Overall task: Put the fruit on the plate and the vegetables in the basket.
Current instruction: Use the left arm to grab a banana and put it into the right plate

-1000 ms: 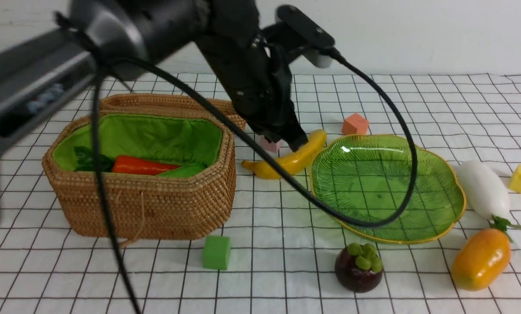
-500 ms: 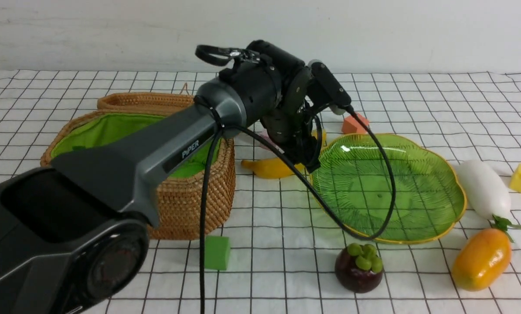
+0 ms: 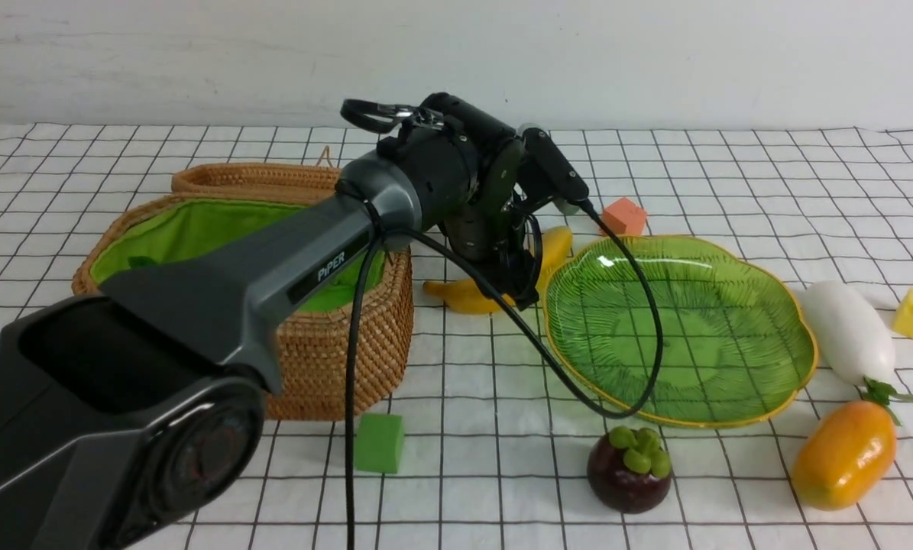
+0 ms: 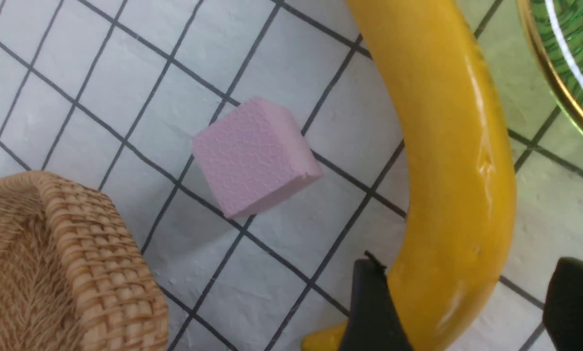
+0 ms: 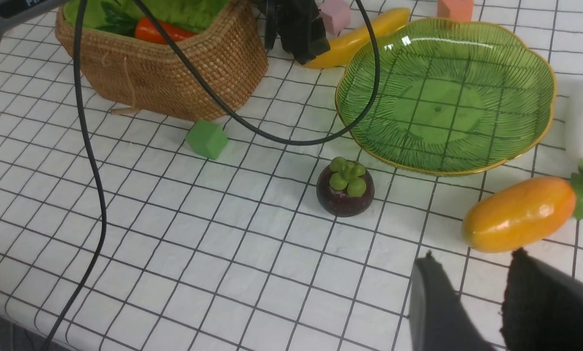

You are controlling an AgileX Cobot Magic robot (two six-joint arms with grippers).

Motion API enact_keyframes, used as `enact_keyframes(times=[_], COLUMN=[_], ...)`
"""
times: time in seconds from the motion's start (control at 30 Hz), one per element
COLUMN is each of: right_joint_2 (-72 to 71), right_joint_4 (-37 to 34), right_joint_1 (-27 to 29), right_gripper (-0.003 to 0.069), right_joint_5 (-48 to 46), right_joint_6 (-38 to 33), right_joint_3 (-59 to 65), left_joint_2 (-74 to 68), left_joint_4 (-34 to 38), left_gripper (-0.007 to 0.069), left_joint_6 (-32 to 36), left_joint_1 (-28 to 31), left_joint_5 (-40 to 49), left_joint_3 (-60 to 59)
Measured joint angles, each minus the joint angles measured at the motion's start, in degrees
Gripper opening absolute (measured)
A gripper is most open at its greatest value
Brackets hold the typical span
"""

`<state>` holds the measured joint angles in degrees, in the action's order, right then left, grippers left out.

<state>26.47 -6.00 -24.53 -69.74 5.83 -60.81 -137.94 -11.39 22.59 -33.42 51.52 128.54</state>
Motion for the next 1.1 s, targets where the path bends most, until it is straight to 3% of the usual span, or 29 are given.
enact_keyframes(times=[0.63,0.73,0.83,1.1], right_joint_2=[0.0,0.0,0.0,0.0], right_joint_4=[0.0,0.0,0.0,-0.1], right_joint_1=[0.0,0.0,0.0,0.0], right_gripper=[0.0237,0.0237,0.0237,0.0237], right_joint_5=[0.0,0.0,0.0,-0.7], right_joint_6=[0.0,0.0,0.0,0.0], right_joint_3=[0.0,0.0,0.0,0.0], left_joint_2=[-3.9,-4.1,-4.1,-3.5], left_joint_4=[3.7,3.5,3.3,3.5], left_gripper=[0.0447,0.0423,0.0330,0.0330], left_joint_6=[5.4,5.6,5.6,5.6], left_joint_1=[1.9,1.9,1.9,1.9], left_joint_5=[-1.2,-1.2,-1.2,-1.1], left_joint_3=[-0.1,-0.1,-0.1,-0.1])
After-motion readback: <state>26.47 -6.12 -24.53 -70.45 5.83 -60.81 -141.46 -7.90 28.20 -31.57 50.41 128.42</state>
